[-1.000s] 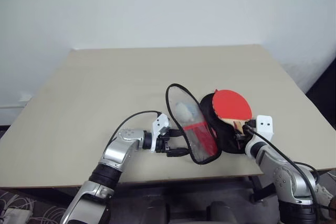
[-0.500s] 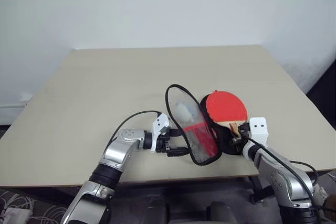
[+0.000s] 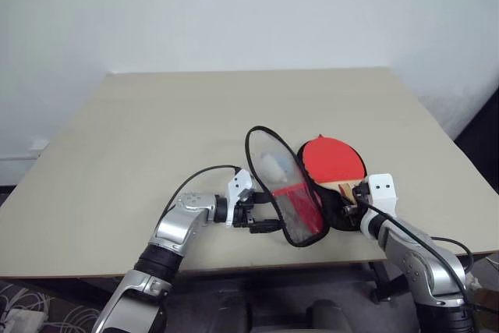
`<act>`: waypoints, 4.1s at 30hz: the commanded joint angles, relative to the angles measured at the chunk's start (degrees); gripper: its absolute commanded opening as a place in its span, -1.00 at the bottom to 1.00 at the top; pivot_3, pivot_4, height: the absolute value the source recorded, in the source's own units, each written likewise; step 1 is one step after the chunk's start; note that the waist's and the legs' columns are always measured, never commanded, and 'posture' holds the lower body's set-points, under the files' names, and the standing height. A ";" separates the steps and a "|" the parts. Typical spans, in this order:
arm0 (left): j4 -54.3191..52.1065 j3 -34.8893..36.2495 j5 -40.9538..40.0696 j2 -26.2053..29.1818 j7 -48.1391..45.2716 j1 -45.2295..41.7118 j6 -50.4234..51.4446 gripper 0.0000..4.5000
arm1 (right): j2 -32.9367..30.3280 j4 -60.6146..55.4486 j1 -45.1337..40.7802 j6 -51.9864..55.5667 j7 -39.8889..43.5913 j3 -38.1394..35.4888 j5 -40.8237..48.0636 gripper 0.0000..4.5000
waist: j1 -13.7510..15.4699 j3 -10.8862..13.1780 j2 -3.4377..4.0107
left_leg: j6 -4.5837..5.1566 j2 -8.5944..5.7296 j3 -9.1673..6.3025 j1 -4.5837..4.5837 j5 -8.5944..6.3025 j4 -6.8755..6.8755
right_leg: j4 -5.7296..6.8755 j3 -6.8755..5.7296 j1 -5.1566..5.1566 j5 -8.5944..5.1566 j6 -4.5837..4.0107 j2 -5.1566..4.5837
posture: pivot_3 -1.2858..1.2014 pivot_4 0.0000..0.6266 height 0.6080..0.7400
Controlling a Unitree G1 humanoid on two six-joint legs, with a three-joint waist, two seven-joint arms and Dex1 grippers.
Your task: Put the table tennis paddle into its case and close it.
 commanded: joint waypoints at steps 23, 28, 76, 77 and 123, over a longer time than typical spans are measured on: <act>1.73 -0.73 -2.15 -14.68 3.07 -9.36 2.23 1.00 | -9.82 -8.82 -0.69 -14.55 16.32 -24.94 16.59 0.99 | -0.03 0.06 -0.21 | -0.01 -0.01 0.00 0.00 -0.01 0.31 | -0.06 -0.05 0.19 0.04 0.09 -0.04 | 0.03 -1.00 1.00; 5.71 -1.31 -0.82 -20.00 6.45 -11.78 3.09 1.00 | -7.27 -7.55 -2.99 -15.95 11.63 -26.54 18.26 0.99 | 0.05 0.06 -0.15 | 0.00 -0.01 -0.02 0.00 0.00 0.27 | -0.07 -0.06 0.17 0.04 0.09 -0.03 | 0.03 -1.00 1.00; 37.39 22.93 -13.22 -35.76 32.85 -27.12 40.15 -0.42 | -4.70 2.48 -2.83 -21.20 -1.78 -25.86 14.44 1.00 | 1.53 0.04 -0.13 | 0.00 -0.14 -0.09 -0.04 -0.01 0.26 | -0.22 -0.12 0.25 0.03 0.14 -0.12 | 0.03 -1.00 1.00; 37.56 22.90 -13.31 -35.89 32.96 -27.22 40.10 -0.58 | -4.71 2.61 -2.89 -21.21 -1.88 -25.90 14.40 1.00 | 1.54 0.03 -0.12 | 0.00 -0.15 -0.08 -0.04 -0.01 0.26 | -0.21 -0.13 0.25 0.03 0.14 -0.12 | 0.03 -1.00 1.00; 1.59 5.69 -22.01 -3.31 14.49 -6.19 58.80 -0.97 | -5.11 2.97 -2.65 -19.07 -4.10 -21.36 11.86 1.00 | -1.29 -0.17 0.16 | -0.01 -0.17 -0.13 0.16 0.00 -0.08 | -0.09 0.06 0.11 0.06 0.06 -0.08 | 0.03 -1.00 1.00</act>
